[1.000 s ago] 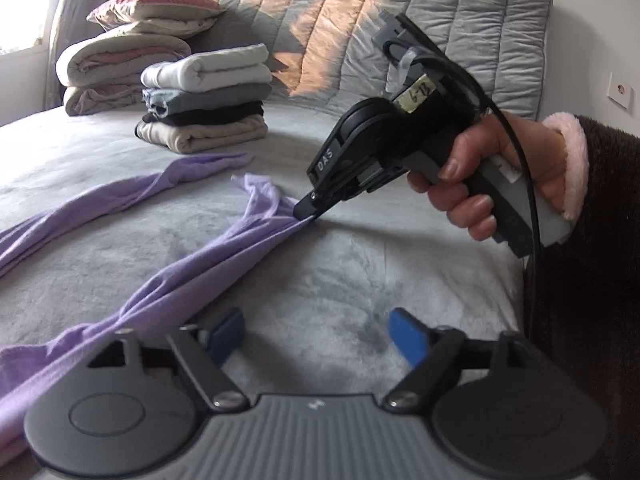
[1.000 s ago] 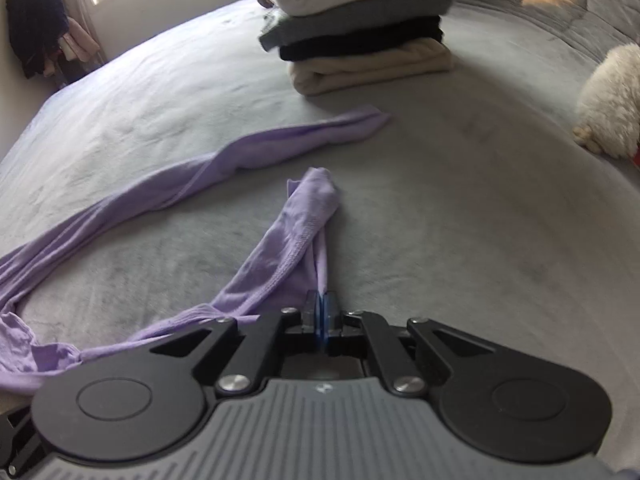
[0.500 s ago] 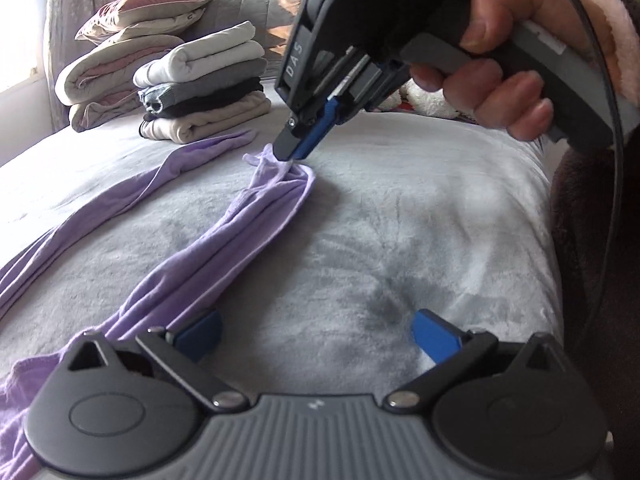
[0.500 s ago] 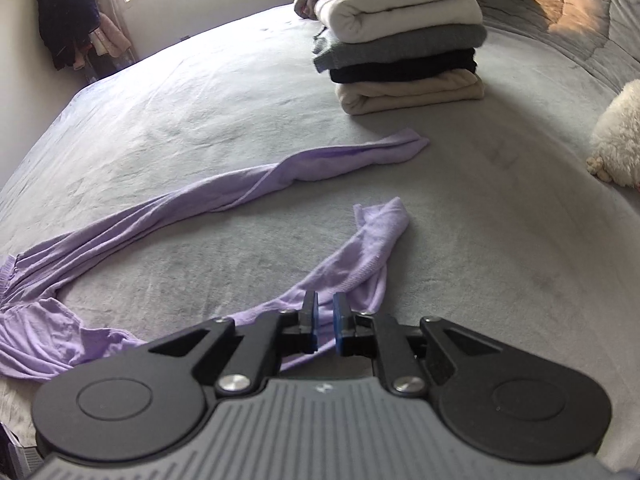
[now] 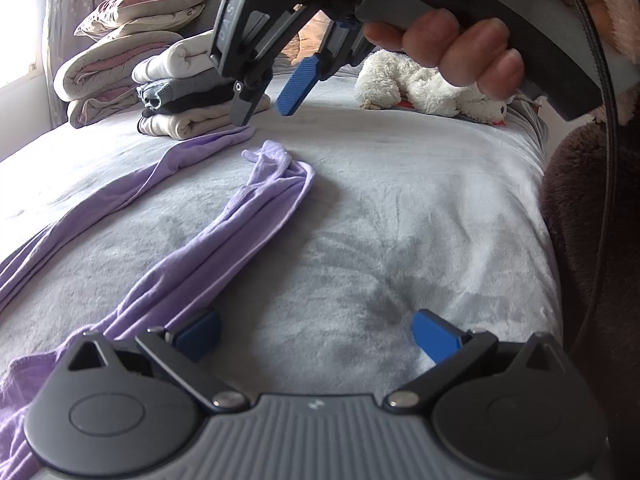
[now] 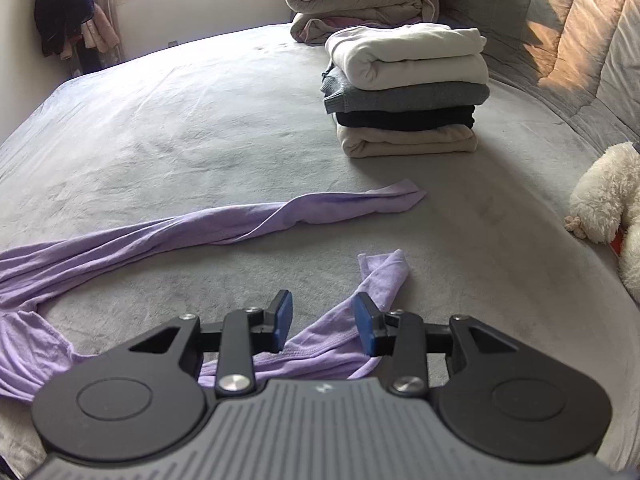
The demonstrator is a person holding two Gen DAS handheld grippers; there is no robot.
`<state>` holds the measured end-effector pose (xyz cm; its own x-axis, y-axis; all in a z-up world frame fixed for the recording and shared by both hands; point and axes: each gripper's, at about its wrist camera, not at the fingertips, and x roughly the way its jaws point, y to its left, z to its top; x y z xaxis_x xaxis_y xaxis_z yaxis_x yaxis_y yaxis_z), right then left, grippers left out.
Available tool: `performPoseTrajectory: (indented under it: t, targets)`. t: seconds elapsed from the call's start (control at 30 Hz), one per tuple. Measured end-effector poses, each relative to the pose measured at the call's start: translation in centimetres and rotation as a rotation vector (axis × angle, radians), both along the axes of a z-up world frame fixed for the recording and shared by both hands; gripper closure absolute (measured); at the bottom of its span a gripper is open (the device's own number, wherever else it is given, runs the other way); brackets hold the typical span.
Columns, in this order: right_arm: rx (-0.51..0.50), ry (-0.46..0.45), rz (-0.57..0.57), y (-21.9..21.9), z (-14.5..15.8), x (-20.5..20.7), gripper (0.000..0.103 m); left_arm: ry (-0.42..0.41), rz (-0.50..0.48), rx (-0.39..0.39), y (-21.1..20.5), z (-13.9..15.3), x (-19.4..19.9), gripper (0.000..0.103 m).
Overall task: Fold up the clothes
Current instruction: 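Release the sleeve with the right gripper and move the left gripper over the fabric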
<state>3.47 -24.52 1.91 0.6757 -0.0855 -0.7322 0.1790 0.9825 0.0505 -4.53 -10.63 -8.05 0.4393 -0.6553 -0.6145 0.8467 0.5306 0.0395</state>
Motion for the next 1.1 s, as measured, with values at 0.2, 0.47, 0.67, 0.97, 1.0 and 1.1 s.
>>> performPoseTrajectory:
  t: [0.2, 0.47, 0.67, 0.97, 1.0, 1.1]
  targets:
    - [-0.002, -0.006, -0.079, -0.4, 0.0, 0.9, 0.050, 0.000, 0.000, 0.000, 0.0, 0.0, 0.0, 0.000]
    - [0.004, 0.015, -0.120, -0.6, -0.7, 1.2, 0.047, 0.000, 0.000, 0.000, 0.0, 0.0, 0.0, 0.000]
    - [0.024, 0.024, -0.137, -0.9, -1.2, 1.1, 0.047, 0.000, 0.000, 0.000, 0.0, 0.0, 0.0, 0.000]
    - [0.028, 0.055, -0.141, -1.2, -2.2, 1.0, 0.047, 0.000, 0.000, 0.000, 0.0, 0.0, -0.1, 0.000]
    - [0.029, 0.057, -0.143, -1.2, -2.2, 1.0, 0.047, 0.000, 0.000, 0.000, 0.0, 0.0, -0.1, 0.000]
    - [0.033, 0.059, -0.146, -1.3, -2.3, 1.1, 0.047, 0.000, 0.000, 0.000, 0.0, 0.0, -0.1, 0.000]
